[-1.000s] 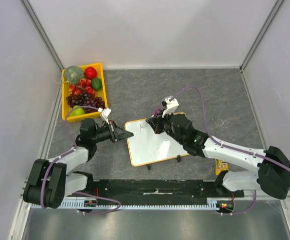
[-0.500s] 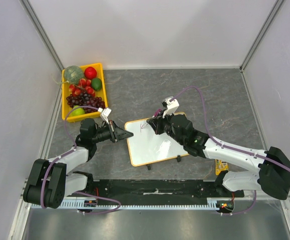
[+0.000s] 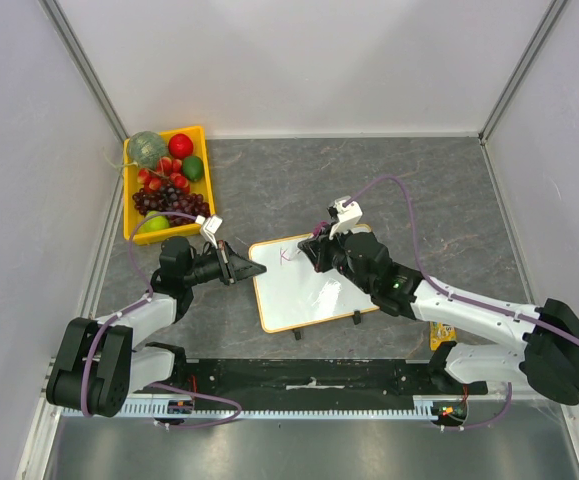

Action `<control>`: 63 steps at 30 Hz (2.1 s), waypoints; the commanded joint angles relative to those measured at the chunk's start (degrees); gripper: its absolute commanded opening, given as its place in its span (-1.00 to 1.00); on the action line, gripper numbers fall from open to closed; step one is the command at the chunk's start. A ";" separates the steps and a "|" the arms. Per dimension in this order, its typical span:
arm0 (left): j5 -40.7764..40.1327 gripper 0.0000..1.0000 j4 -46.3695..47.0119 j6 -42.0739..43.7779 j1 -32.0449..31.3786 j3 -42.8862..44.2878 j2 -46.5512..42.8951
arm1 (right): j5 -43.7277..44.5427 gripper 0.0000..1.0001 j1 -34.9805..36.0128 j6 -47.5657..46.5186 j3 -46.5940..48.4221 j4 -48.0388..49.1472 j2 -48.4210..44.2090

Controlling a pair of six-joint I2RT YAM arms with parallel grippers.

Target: Write a sentence on the whiteboard

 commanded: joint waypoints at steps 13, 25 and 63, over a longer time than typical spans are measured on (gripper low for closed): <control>-5.43 -0.96 -7.78 7.27 -0.33 0.38 -0.49 | 2.68 -1.00 -0.26 -2.29 4.42 -0.59 -2.66; -5.34 -0.96 -7.78 7.09 -0.42 0.12 -0.84 | 5.14 -1.00 -0.43 -2.73 4.43 -0.33 1.65; -5.43 -0.96 -7.70 6.91 -0.33 0.12 -0.84 | -0.13 -1.00 -0.34 -1.24 -0.94 -1.21 -1.77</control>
